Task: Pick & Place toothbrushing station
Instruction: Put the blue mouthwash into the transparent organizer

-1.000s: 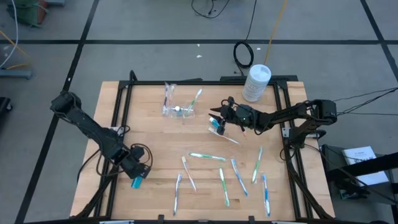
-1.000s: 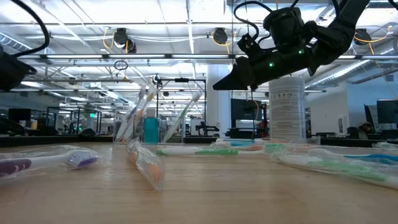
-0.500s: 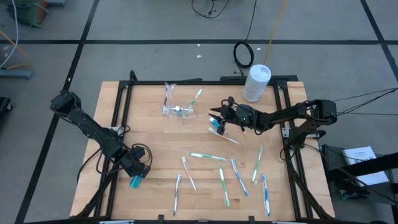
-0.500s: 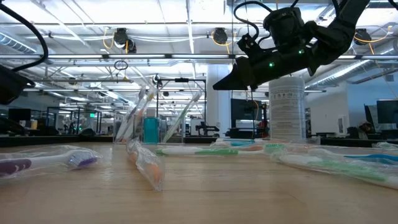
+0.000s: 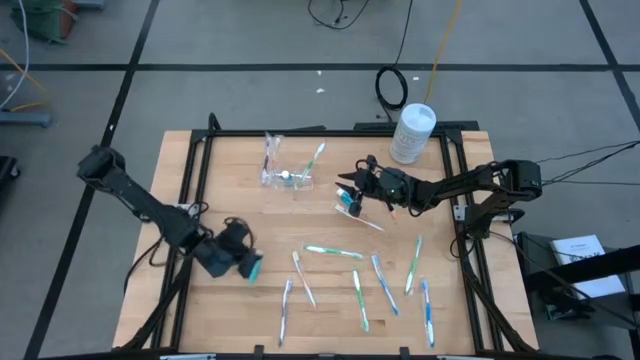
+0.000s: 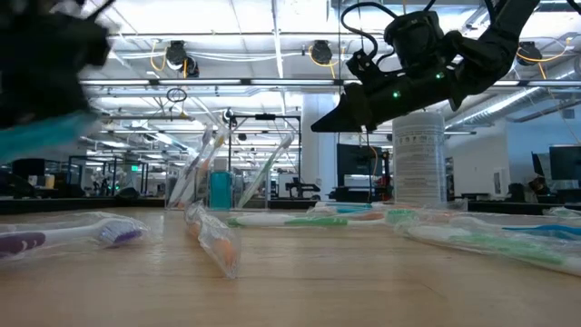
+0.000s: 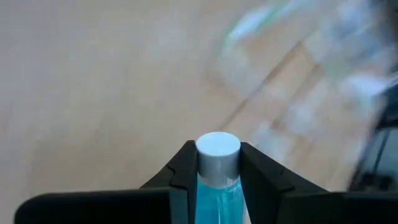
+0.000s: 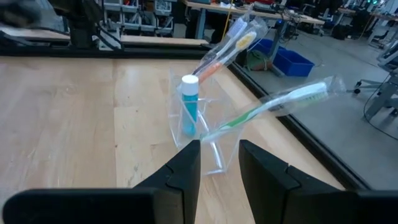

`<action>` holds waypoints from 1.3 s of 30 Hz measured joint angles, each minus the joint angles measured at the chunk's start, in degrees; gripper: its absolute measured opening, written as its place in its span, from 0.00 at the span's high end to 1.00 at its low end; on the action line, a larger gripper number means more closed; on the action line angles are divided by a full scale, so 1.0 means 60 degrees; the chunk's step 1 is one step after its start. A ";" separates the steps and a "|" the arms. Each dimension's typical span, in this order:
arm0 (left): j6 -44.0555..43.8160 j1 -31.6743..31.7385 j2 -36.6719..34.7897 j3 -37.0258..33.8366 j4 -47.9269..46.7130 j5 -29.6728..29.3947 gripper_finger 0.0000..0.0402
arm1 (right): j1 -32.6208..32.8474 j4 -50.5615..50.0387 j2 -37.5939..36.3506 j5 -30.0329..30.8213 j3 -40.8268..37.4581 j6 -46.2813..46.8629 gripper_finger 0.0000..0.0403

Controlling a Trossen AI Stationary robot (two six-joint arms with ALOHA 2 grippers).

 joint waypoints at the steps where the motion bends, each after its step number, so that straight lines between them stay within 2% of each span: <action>1: 0.0823 0.0139 -0.0092 0.0202 0.0064 -0.0492 0.79 | -0.0001 -0.0022 0.0000 0.0001 0.0000 0.0012 0.74; 5: 0.3807 0.0824 -0.0312 0.0666 0.0255 -0.2434 0.77 | -0.0001 -0.0199 0.0000 -0.0004 0.0000 0.0554 0.74; 7: 0.5237 0.1221 -0.0369 0.0752 0.1069 -0.3530 0.77 | -0.0001 -0.0242 0.0000 -0.0010 0.0000 0.0966 0.74; 12: 0.8996 0.2357 -0.0328 0.0753 0.3643 -0.5342 0.76 | -0.0001 -0.0373 0.0004 -0.0004 -0.0002 0.1297 0.74; 14: 1.0293 0.2963 -0.0073 0.0756 0.4915 -0.5744 0.76 | -0.0001 -0.0365 0.0004 -0.0004 -0.0004 0.1273 0.74; 18: 1.2188 0.4178 0.0644 0.0746 0.6753 -0.5761 0.76 | -0.0001 -0.0365 0.0004 0.0000 -0.0004 0.1268 0.74; 22: 1.2986 0.5304 0.1645 0.0753 0.7874 -0.5563 0.76 | -0.0001 -0.0373 0.0004 0.0000 -0.0004 0.1268 0.74; 28: 1.3047 0.6578 0.3452 0.0753 0.9250 -0.5386 0.76 | -0.0001 -0.0397 0.0004 0.0000 -0.0004 0.1264 0.74; 32: 1.2805 0.7049 0.4361 0.0753 1.0056 -0.5154 0.76 | -0.0001 -0.0397 0.0004 0.0000 -0.0004 0.1264 0.74; 39: 1.2312 0.7441 0.5157 0.0749 1.0084 -0.5219 0.76 | -0.0001 -0.0510 0.0004 0.0000 -0.0004 0.1264 0.74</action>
